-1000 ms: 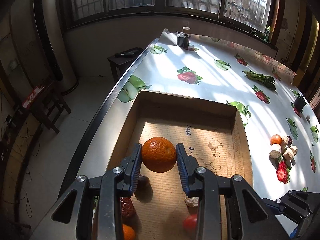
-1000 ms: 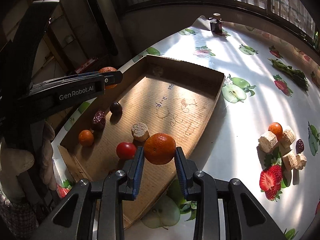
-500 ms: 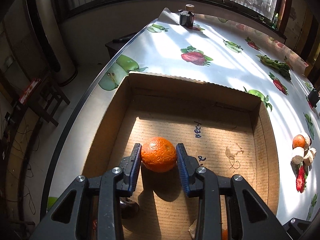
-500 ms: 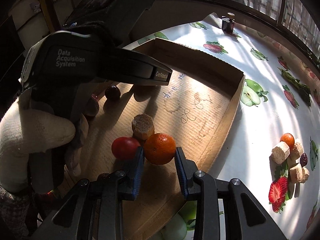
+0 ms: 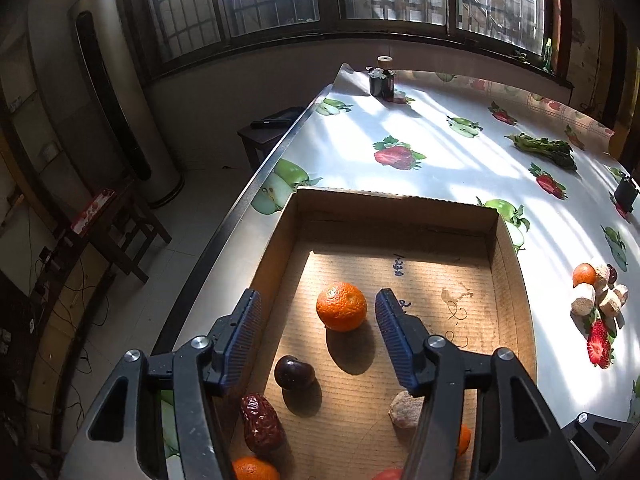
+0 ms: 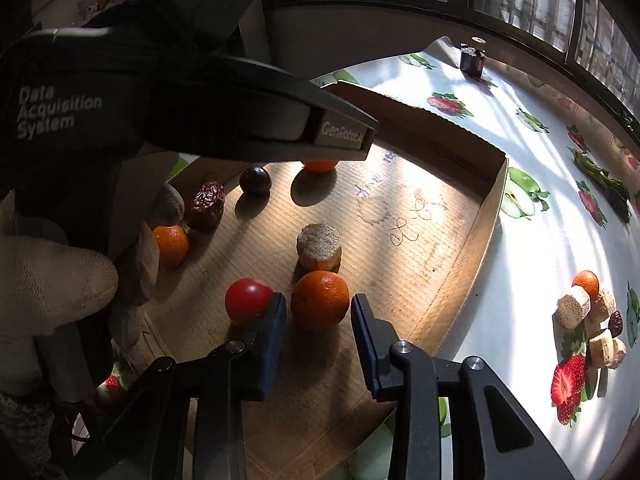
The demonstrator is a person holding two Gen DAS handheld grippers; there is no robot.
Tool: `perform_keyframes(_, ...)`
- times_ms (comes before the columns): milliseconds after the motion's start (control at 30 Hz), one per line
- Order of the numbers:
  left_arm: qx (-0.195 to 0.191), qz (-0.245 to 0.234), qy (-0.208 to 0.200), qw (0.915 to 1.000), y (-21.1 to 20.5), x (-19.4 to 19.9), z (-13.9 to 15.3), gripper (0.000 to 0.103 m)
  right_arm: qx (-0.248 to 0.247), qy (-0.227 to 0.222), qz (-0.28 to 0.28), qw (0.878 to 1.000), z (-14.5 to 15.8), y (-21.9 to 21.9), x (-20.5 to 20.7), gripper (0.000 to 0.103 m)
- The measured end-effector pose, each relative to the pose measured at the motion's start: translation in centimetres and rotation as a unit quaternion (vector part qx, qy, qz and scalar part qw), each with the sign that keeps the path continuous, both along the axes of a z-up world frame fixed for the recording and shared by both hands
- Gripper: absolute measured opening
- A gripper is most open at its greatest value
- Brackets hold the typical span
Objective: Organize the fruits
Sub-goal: 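Open the left tool to drop its orange in the box while the right tool releases its orange, then move both open tools back to the pile beside the box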
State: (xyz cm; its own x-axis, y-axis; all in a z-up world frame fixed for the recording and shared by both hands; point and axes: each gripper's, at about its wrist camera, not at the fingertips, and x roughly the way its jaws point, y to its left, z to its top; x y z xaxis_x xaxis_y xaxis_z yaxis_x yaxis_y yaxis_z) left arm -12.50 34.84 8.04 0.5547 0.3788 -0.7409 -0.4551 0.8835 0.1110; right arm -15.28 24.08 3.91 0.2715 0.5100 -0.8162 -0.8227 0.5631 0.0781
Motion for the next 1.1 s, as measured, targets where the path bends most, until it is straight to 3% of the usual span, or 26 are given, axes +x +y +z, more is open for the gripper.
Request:
perform_keyframes(167, 0.014, 0.021, -0.031, 0.9992, -1.9, -3.3, 2.6, 0.067, 0.028, -0.008, -0.016, 0.999, 1.6, -2.1, -0.5, 0.049)
perform_keyframes(300, 0.029, 0.038, -0.057, 0.9972, -4.8, -6.5, 4.2, 0.089, 0.055, -0.011, -0.04, 0.998, 2.9, -5.1, -0.7, 0.051)
perform_keyframes(433, 0.006, 0.028, -0.074, 0.9968, -7.9, -8.8, 4.6, 0.09, 0.077, -0.01, -0.069, 0.995, 3.5, -8.5, -0.4, 0.057)
perform_keyframes(600, -0.008, 0.01, -0.085, 0.9963, -11.4, -10.2, 4.9, 0.09, 0.088, -0.003, -0.107, 0.99, 3.5, -13.1, -0.5, 0.058)
perform_keyframes(767, 0.004, -0.008, -0.08, 0.9967, -14.2, -10.3, 5.0, 0.09, 0.116, 0.022, -0.155, 0.981, 3.1, -17.9, 0.0, 0.058)
perform_keyframes(1100, -0.005, -0.018, -0.072, 0.9972, -15.2, -10.4, 4.4, 0.09, 0.136, 0.057, -0.221, 0.964, 1.5, -23.6, 1.3, 0.058)
